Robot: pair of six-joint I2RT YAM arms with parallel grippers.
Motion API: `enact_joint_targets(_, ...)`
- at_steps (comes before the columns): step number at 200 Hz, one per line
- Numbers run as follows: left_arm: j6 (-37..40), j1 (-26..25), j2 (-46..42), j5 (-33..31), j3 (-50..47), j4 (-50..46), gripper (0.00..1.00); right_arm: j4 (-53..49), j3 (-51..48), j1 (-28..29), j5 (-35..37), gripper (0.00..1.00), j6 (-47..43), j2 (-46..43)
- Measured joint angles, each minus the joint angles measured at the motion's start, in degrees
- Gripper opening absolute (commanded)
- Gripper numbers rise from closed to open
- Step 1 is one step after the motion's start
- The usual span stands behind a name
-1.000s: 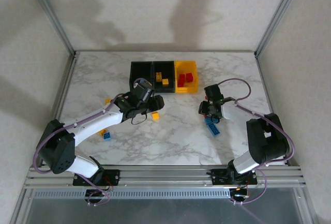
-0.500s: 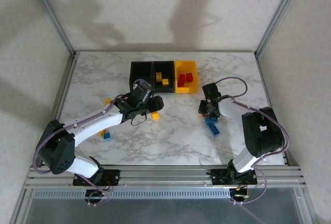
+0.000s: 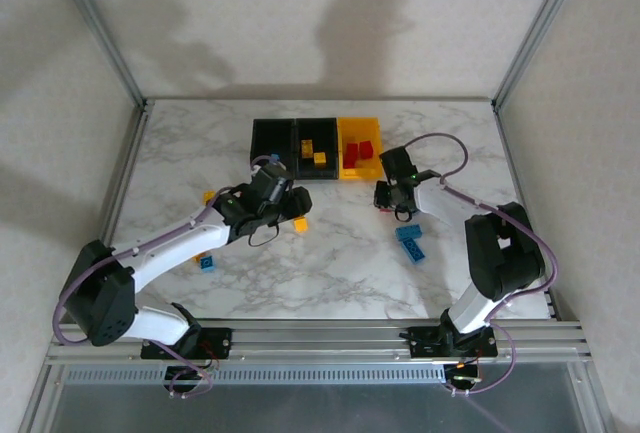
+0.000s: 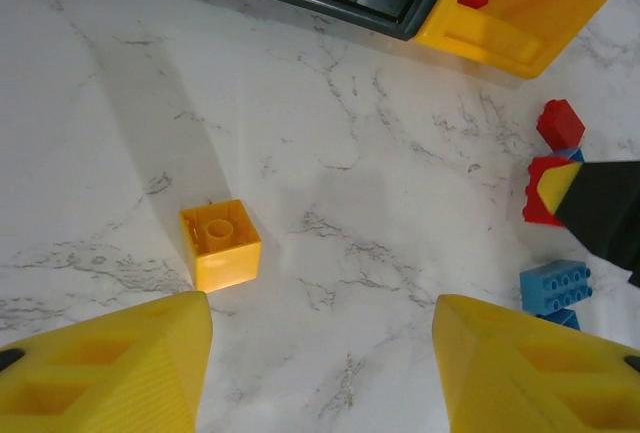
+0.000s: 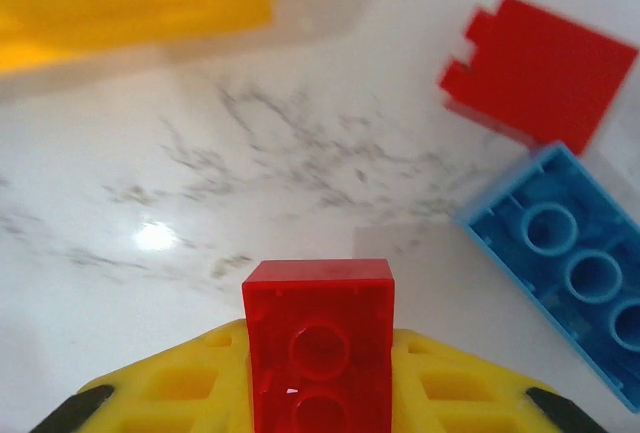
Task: Sort the legos into containers by color
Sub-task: Pick up the lego from the middle-right of the table, then place the lego in the container.
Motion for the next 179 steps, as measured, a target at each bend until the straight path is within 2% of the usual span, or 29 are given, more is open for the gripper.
enact_joint_targets(47, -1.20, 0.11, -3.82, -0.96, -2.25, -0.02, 0.61, -1.77, 12.00, 0.46, 0.00, 0.22, -1.31, 2.08)
enact_joint_targets(126, -2.54, 0.79, -7.56, -2.99, -3.93, -0.76, 0.61, -4.39, 32.63, 0.17, 0.48, 0.30, -2.82, 20.55)
enact_joint_targets(179, -2.71, 1.42, -7.89, -3.39, -3.93, -1.77, 0.61, -5.81, 36.20, 0.13, 1.20, 0.41, -3.06, 23.41)
